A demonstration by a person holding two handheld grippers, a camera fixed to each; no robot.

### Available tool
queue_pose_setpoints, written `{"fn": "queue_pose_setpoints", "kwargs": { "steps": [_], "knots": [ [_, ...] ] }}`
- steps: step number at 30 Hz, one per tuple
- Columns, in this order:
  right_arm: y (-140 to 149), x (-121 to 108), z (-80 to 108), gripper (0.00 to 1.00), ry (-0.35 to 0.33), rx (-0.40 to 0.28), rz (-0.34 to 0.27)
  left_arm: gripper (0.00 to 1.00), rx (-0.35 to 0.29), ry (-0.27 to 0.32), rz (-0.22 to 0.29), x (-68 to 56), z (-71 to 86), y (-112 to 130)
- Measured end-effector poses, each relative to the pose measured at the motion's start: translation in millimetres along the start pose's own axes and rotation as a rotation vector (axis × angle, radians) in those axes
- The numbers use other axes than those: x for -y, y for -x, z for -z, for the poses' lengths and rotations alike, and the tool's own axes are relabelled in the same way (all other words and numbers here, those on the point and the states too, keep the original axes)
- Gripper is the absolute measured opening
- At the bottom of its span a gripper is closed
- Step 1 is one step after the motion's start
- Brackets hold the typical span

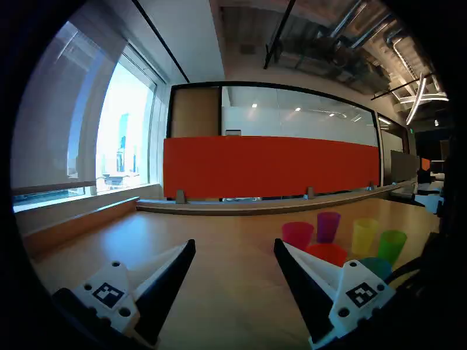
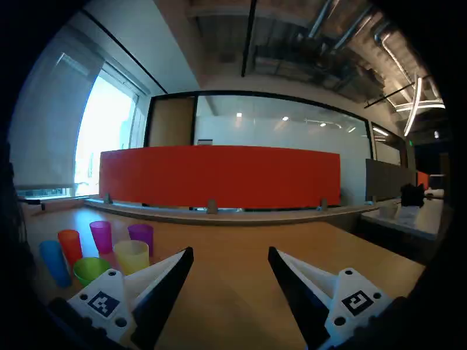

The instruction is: Pour water

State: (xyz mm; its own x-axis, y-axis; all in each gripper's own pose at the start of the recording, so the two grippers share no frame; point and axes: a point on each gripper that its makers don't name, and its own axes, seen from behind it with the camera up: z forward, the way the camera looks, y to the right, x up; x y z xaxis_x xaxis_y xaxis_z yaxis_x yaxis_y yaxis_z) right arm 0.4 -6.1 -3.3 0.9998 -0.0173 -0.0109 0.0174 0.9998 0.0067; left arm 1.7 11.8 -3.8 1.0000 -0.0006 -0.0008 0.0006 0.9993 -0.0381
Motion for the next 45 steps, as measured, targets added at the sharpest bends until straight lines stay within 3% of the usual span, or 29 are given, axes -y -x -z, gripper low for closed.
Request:
{"fn": "queue_pose_setpoints", "kwargs": {
  "steps": [45],
  "knots": [
    [4.7,-2.9,-0.4,1.0,0.005,0.011,-0.016,1.0,0.0,0.0,0.0,-0.3,0.5,-0.3]
  ]
}}
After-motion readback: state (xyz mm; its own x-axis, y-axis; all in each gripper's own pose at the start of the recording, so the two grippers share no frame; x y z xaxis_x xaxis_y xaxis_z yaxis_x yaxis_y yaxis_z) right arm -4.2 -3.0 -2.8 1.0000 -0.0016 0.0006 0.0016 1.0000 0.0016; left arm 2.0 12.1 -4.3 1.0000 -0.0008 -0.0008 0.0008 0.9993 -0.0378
